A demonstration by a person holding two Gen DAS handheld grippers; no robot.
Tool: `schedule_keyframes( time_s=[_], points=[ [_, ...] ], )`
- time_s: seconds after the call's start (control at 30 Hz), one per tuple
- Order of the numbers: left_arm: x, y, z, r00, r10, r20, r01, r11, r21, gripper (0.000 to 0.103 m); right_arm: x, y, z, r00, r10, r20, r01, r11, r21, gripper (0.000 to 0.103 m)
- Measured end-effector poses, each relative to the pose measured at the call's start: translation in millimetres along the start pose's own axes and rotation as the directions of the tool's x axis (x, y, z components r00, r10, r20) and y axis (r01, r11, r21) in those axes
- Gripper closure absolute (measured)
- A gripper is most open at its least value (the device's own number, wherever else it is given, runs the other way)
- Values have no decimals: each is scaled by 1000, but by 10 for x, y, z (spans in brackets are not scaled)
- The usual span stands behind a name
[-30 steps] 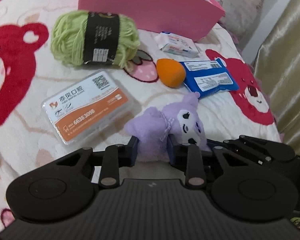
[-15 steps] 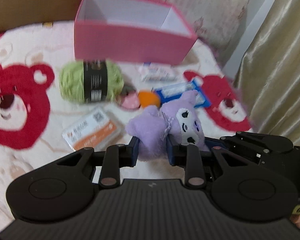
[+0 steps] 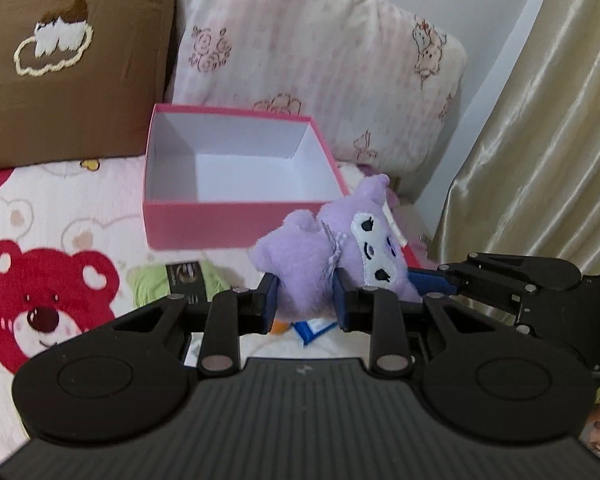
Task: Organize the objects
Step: 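Lift the plush toy with the right tool and carry it over the pink box, then open the right tool to drop the plush toy into the box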
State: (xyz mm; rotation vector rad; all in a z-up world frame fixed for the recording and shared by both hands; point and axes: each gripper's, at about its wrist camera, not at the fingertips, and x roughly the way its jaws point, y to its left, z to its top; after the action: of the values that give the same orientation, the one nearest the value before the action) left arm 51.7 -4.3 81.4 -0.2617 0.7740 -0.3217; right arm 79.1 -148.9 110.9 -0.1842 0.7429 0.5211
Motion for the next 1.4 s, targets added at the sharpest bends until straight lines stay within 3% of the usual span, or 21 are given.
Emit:
schedule_keyframes(
  time_s=[0.3,0.47,0.63,0.77,0.97,1.23,1.4],
  points=[
    [371,126,733,999,6,-31,-7,1000,-15,76,369,-272,676,997,-11,-73,8,999,-41,60],
    [742,190,1050,998,67,-8,-66,997,34,77,765,-562,909,999,16,-51,-18,999,-31,60],
    [1257,312,1256,996,85,-39,-84,996,30,77,1178,-815,922,999,17,-43,-16,1000,19,60],
    [1756,388,1383,993,67,-95,-66,998,16,77,1525,-1031,913,995,3,-98,4,998,70,60],
    [2315,536,1526,991,37,-128,-41,999,-29,77,1968,-1210,956,991,-67,-115,74,996,56,60],
    [2858,768,1531,981,53,-189,-65,996,-57,76,2531,-1477,897,982,-37,-184,63,989,135,60],
    [3158,924,1465,965,64,-253,-92,990,-102,76,2848,-1402,839,964,-80,-254,98,994,56,60]
  ],
)
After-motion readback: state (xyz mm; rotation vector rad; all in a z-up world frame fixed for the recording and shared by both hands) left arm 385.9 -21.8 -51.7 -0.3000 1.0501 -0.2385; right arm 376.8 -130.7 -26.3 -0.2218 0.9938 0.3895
